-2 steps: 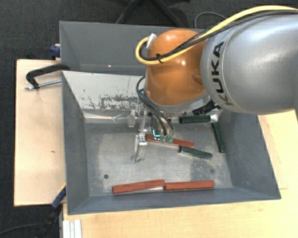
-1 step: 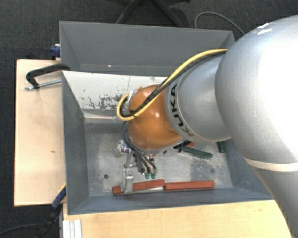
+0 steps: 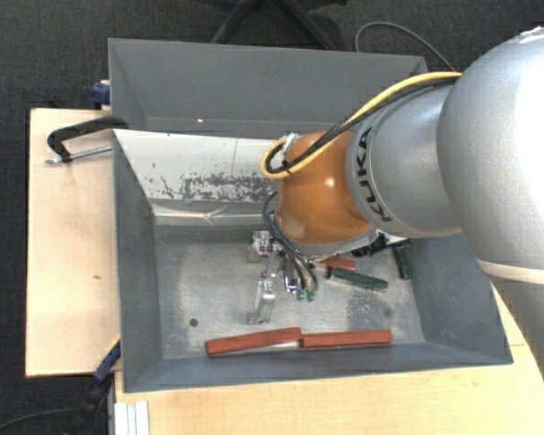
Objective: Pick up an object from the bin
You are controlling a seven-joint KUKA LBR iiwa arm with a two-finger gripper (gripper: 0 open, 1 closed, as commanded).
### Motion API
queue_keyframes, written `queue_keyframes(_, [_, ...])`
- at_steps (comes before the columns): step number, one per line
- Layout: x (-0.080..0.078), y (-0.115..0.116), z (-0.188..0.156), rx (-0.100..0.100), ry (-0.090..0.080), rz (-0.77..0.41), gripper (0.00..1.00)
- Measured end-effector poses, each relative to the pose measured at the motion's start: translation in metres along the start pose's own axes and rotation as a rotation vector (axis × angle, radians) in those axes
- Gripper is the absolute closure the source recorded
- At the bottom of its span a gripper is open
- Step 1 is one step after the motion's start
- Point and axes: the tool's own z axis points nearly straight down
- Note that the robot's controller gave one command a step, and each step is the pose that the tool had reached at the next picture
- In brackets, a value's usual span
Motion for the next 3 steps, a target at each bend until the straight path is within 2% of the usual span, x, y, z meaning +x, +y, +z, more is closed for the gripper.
queue_keyframes(1, [-0.013, -0.012, -0.064, -0.002, -0.006, -0.065, 0.0])
queue_keyframes(2, [-0.034, -0.045, -0.052, 0.0, 0.0, -0.193, 0.0])
queue_keyframes(3, [-0.051, -0.08, 0.006, 0.001, 0.007, -0.194, 0.0])
